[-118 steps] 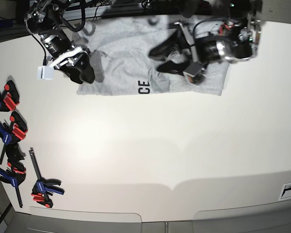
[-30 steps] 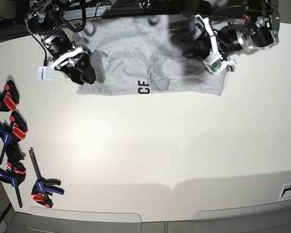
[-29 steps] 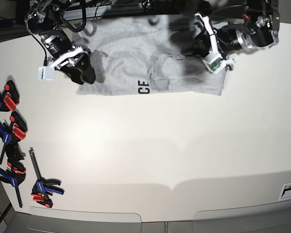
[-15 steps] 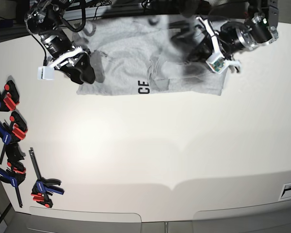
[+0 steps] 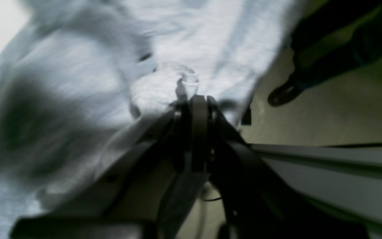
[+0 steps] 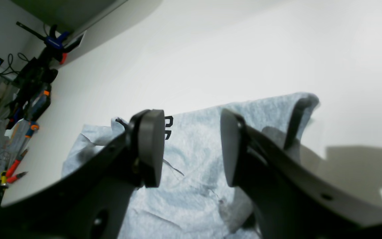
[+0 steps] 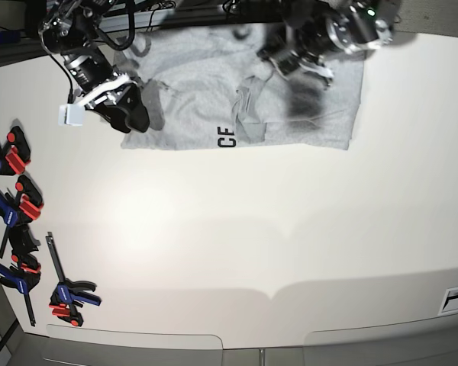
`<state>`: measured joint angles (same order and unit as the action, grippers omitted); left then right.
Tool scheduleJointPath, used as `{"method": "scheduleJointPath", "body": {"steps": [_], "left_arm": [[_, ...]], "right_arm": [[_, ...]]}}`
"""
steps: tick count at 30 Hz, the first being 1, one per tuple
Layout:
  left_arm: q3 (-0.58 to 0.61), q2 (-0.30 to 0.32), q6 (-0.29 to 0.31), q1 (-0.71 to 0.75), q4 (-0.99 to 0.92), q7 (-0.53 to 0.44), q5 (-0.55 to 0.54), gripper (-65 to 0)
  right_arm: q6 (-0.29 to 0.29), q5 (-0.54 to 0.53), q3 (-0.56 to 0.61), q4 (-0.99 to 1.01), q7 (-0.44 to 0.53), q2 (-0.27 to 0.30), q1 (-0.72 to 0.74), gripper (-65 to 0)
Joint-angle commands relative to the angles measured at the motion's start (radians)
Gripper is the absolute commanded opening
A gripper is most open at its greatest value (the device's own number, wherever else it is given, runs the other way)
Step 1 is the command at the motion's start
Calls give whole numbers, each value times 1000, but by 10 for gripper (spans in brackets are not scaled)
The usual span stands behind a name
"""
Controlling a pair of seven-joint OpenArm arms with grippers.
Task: Fold the T-shirt properly
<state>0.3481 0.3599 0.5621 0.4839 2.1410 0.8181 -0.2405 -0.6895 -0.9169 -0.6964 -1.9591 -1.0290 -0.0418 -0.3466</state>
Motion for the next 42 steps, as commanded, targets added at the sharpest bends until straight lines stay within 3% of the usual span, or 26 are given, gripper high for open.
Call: {"method": "scheduleJointPath", "body": {"steps": [1,8,16,19,21,28,30,34,38,42], "left_arm": [[27,3,-6,-2,18,-25,7,-650],[162,3,-18,-2,18,-2,42,-650],[164,4,-39,-2,18,3,39,-650],[164,4,-39,-2,19,6,43,-435],[162,10,-39,-12,36,31,37,-407],[161,45,-44,-40,182,40,43,-409],[161,45,-89,-66,175,16,94,-414],[161,45,-129,-139,97,-72,162,-495],[161,38,-129,-248,-66,-136,161,-650],[161,28,-129,-385,-220,-145,153,-650]], "right_arm": [[-9,-29,-3,-18,23,5,3,-392],[-9,-29,-3,-18,23,5,3,-392],[-9,-29,-3,-18,23,6,3,-392],[-9,-29,-3,-18,23,5,3,-392],[-9,-29,-3,-18,23,6,3,-392],[-9,-29,-3,-18,23,6,3,-392],[-9,-29,-3,-18,23,6,3,-392],[-9,-29,-3,-18,23,5,3,-392],[-9,-29,-3,-18,23,5,3,-392],[-9,-29,-3,-18,23,5,3,-392]]}}
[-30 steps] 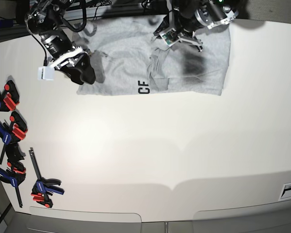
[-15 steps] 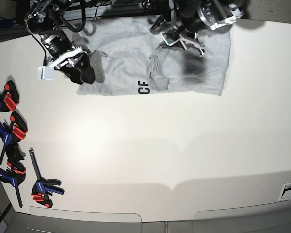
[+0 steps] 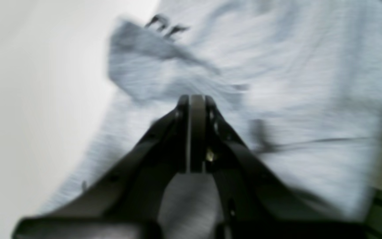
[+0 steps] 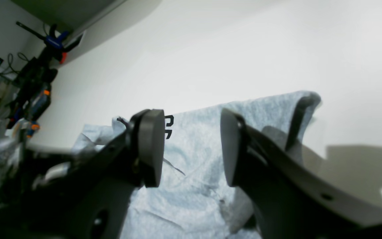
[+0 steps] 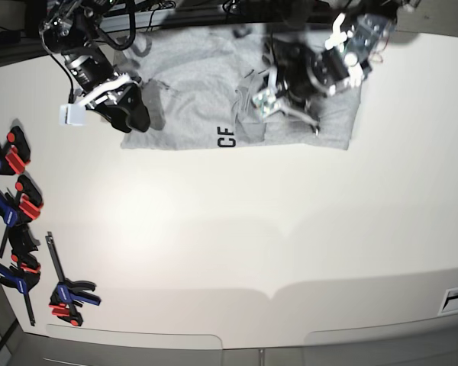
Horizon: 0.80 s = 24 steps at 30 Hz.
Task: Fold the T-shirt properly
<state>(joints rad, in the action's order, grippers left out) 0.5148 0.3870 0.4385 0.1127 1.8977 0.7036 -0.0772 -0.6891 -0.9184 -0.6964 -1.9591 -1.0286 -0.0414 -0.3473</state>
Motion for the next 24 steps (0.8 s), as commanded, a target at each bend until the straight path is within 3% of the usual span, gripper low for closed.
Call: {"method": "scheduleJointPath", "body": {"steps": [1,3,6,14,24], "left_arm": [[-5,1,-5,-48,2,-25,-34,-650],[-5,2,-5,-110,-27,-3,-105,-640],[-5,0,37,-175,-79,13,-200,-473],[-5,-21,165,-291,-312,61,-402,-467],[-5,-21,168,-369,-340,89,-423,-467]], "right_arm": [[-9,-27,-3,-18,22,5,3,-392],[-9,-27,-3,-18,22,5,3,-392],[-9,-27,-3,-18,22,-1,3,-392],[-9,-27,-3,-18,23,-17,4,-392],[-9,-27,-3,-18,22,-17,3,-392]]}}
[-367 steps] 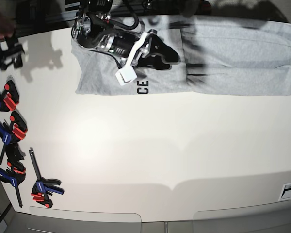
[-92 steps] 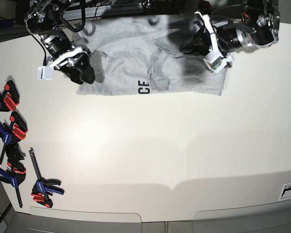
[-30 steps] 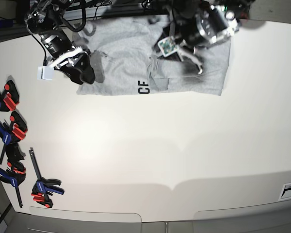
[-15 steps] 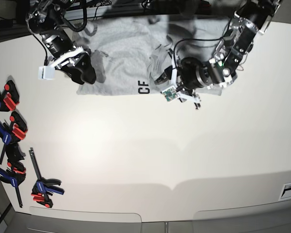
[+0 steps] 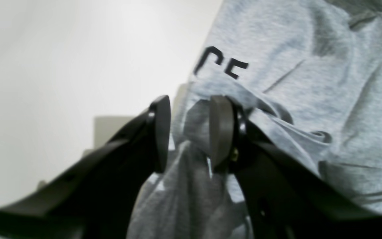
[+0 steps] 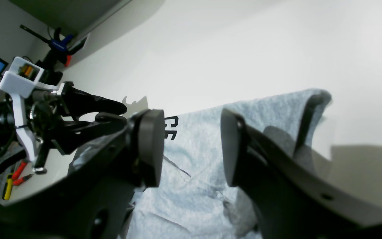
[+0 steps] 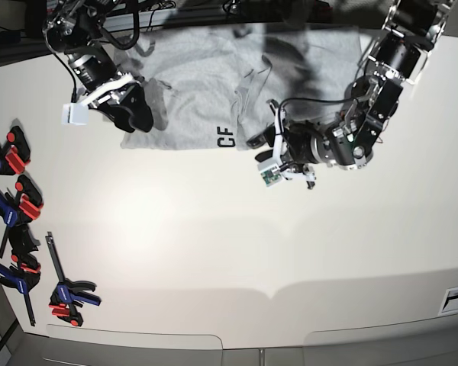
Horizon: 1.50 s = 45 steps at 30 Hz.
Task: Fold the T-shirt properly
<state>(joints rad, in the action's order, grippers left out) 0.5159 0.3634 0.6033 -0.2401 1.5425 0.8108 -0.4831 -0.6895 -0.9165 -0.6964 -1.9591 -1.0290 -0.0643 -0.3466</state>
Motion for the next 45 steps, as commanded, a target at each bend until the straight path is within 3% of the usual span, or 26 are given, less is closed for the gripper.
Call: {"method": "scheduleJointPath", "body": {"steps": [1,5,14,16,20,27,30,34,45], "left_arm": [[-6,3,3,-13,15,-19,-17,-467],[-6,2,5,8,8,-15,-54,-472],[-6,-9,19,5,-31,-27,-65,-565],[-6,-9,19,-3,-31,-27,-59,-533],[-6,-8,18,-29,-31,-26,-31,-398],[-6,-11,13,-43,-111,-18,-98,-390],[-6,-14,53,-43,-168,-11,-152,-448],[-6,-14,95,-46,-186,-11,-207,-650],[-6,-53,95,-116,-185,-11,-226,-650]], "right_arm": [[-9,-29,-3,-18,23,6,3,-392],[-9,-29,-3,-18,23,6,3,-392],[-9,-30,-3,-18,23,6,3,-392],[-9,-30,-3,-18,23,6,3,-392],[-9,-30,-3,-18,23,6,3,-392],[-9,-30,-3,-18,23,6,3,-392],[-9,-30,-3,-18,24,6,3,-392],[-9,-30,-3,-18,23,6,3,-392],[-9,-30,-3,-18,24,6,3,-392]]}}
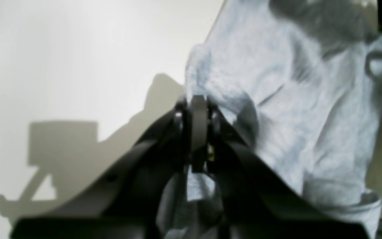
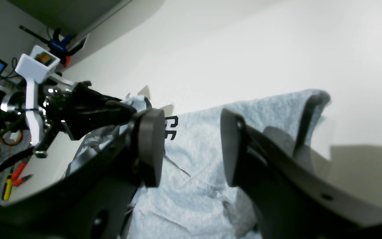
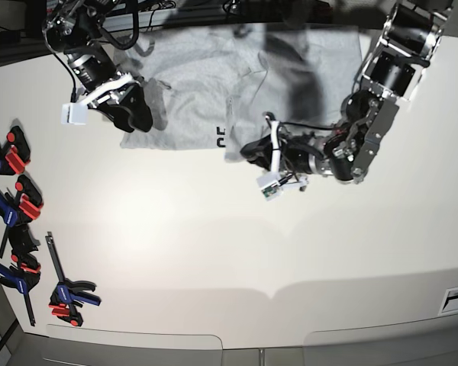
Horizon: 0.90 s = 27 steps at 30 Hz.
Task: Fold the T-shirt properly
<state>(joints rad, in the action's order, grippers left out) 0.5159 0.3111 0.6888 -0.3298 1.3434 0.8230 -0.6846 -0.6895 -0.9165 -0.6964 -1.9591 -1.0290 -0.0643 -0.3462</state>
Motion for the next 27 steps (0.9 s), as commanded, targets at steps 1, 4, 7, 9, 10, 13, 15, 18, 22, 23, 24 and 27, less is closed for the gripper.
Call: {"method": "scheduleJointPath", "body": {"steps": [1,4,7,9,10,13,15,18,22,23,24,27], "left_arm": [[-6,-12,9,-27,14,-24,-24,-650],[-6,-37,9,-27,14,-24,-25,-650],[-5,-54,9,-27,14,-23,-27,-650],[-5,-60,9,-27,14,-23,-28,-650],[-5,-60,9,-27,14,-23,-32,-650],[-5,-58,9,-27,14,-19,-31,-650],[-5,-59,9,-27,14,2,-32,-543],[-5,-58,9,-31,14,45,-32,-438],[-6,-34,9,-64,24,130,-174,-438],[-6,-18,9,-73,34,151,-224,-438],[-6,-1,9,-81,47,174,-260,-438],[-6,56,9,-89,88,263,-352,-439]], "right_arm": [[-9,-30,-3,-18,23,6,3,-392],[-9,-30,-3,-18,23,6,3,-392],[-9,-30,-3,-18,23,6,3,-392],[-9,-29,-3,-18,23,6,3,-392],[-9,-30,-3,-18,23,6,3,-392],[-9,-30,-2,-18,23,6,3,-392],[-9,-30,-3,-18,23,6,3,-392],[-9,-30,-3,-18,23,6,3,-392],[-9,-30,-3,-18,23,6,2,-392],[-9,-29,-3,-18,23,6,3,-392],[-9,-29,-3,-18,23,6,2,-392],[-9,-29,-3,-18,23,6,2,-392]]}}
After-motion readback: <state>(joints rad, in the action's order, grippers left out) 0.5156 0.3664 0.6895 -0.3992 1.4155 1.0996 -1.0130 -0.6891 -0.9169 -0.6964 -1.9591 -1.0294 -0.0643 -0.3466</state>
